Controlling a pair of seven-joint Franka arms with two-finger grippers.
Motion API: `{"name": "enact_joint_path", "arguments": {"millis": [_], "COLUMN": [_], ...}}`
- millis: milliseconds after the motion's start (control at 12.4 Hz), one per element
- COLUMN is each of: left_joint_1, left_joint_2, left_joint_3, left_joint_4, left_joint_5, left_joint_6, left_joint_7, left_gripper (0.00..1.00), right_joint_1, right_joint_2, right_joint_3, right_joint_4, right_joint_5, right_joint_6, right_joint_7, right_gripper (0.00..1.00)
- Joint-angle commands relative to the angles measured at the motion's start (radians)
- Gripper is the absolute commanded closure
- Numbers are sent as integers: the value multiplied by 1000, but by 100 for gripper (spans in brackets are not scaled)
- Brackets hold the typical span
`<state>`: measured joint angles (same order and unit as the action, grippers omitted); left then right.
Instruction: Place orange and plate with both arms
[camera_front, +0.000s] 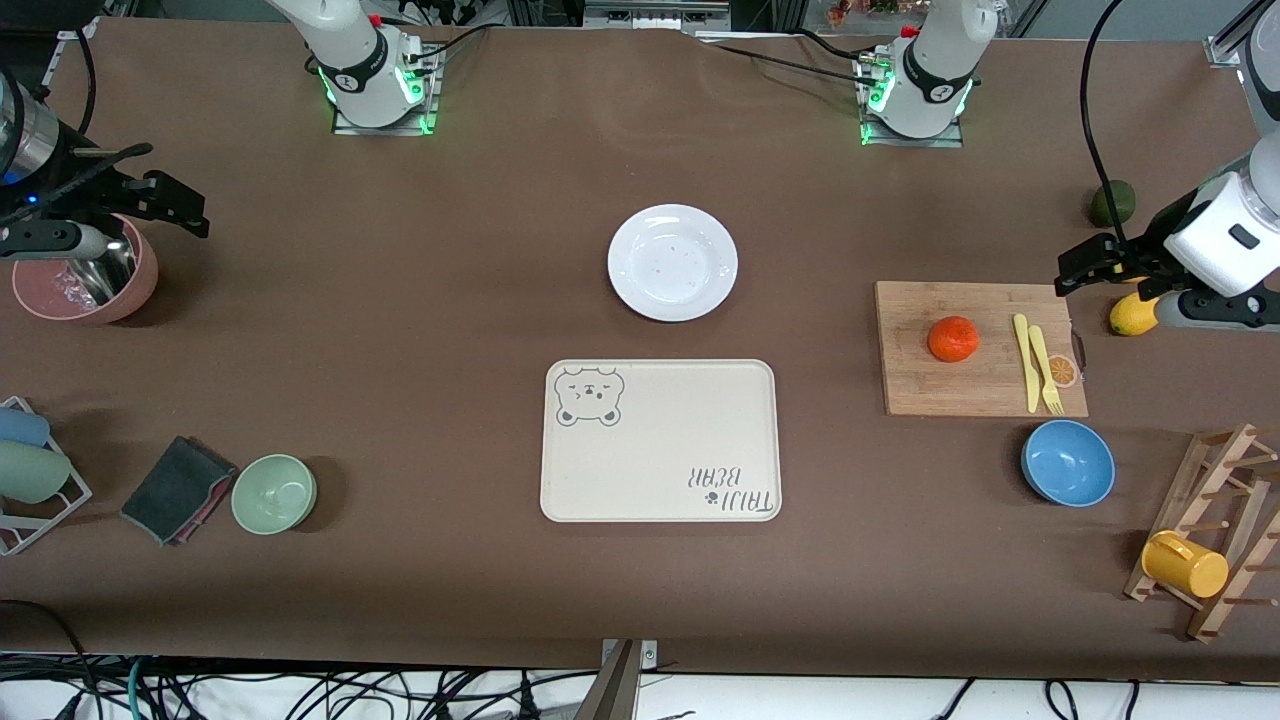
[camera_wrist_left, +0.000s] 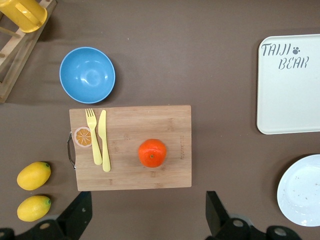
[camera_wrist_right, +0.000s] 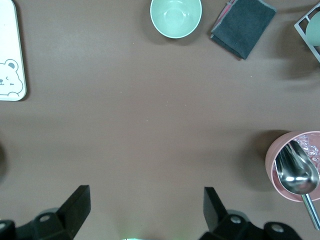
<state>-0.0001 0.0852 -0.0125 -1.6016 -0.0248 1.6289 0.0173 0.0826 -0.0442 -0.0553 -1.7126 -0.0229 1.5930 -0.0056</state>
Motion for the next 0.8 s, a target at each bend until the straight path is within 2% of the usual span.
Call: {"name": "enact_joint_path", "arguments": {"millis": [0, 723], "left_joint_1": [0, 0], "left_joint_2": [-12, -12], "left_joint_3": [-1, -1], "left_joint_4": [-12, -12], "left_joint_5": [-4, -4], "left_joint_6": [0, -4], "left_joint_7": [26, 26], "left_gripper": [0, 0], "right_joint_1": [2, 0], "right_joint_2": [3, 1], "right_joint_3": [-1, -5], "right_joint_4": [13, 11], "right_joint_5": [14, 14], "right_joint_6": [-4, -19], "right_joint_7": [4, -11], "right_gripper": [0, 0]}}
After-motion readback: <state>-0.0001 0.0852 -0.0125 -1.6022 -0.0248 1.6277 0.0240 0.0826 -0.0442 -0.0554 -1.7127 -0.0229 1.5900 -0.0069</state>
